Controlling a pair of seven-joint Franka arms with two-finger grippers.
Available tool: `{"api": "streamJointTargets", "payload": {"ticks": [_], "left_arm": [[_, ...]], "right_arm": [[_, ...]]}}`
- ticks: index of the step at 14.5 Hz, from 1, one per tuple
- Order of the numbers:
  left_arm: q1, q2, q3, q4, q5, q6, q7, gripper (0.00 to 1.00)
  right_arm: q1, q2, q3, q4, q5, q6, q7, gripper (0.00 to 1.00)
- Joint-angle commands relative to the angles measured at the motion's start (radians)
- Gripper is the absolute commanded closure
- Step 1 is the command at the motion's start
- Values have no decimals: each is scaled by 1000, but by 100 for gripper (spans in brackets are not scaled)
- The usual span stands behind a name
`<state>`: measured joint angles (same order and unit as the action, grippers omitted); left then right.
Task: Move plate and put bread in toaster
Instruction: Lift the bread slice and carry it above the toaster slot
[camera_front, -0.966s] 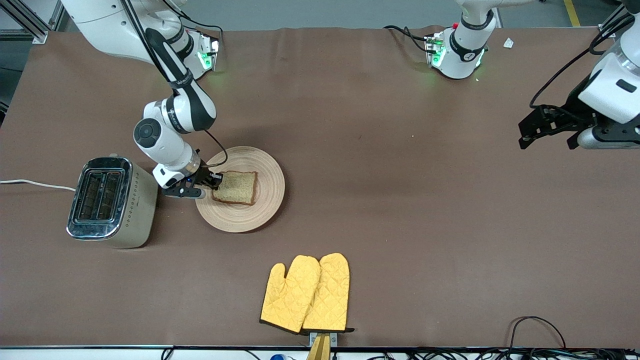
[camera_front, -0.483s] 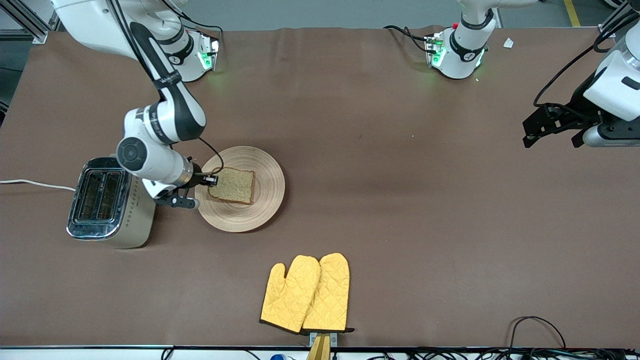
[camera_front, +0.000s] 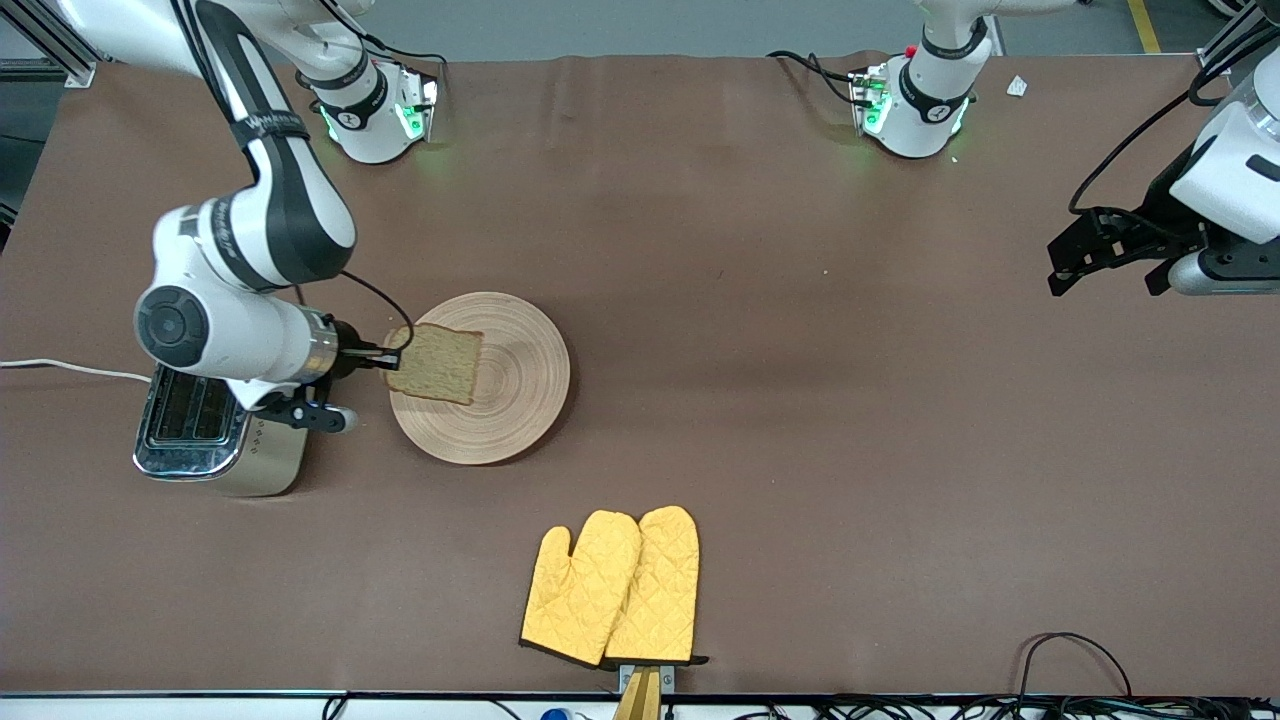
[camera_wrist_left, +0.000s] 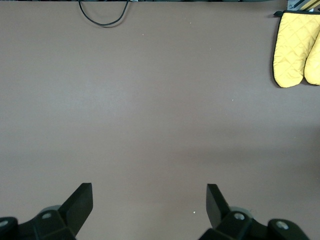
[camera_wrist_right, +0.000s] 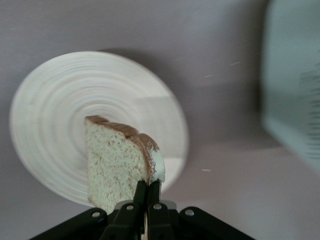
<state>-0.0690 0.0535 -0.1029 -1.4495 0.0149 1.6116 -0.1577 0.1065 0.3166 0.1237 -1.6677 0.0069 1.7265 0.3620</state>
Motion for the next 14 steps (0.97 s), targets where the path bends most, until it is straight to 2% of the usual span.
{"api": "streamJointTargets", "payload": {"ticks": [1, 3, 6, 11, 14], "left_arm": [[-9, -27, 8, -19, -16, -1, 17, 0], [-12, -29, 6, -17, -15, -1, 17, 0], [-15, -27, 6, -17, -12, -2, 17, 0], [-6, -26, 9, -17, -9, -2, 14, 0], [-3, -24, 9, -19, -9, -2, 17, 0]], "right_arm": [[1, -1, 11, 143, -196, -155, -39, 100], [-4, -2, 5, 195, -254, -188, -144, 100], [4, -4, 11, 201, -482, -214, -209, 100], [19, 7, 11, 192, -784, -240, -202, 100], [12, 38, 7, 191, -870, -242, -190, 100]]}}
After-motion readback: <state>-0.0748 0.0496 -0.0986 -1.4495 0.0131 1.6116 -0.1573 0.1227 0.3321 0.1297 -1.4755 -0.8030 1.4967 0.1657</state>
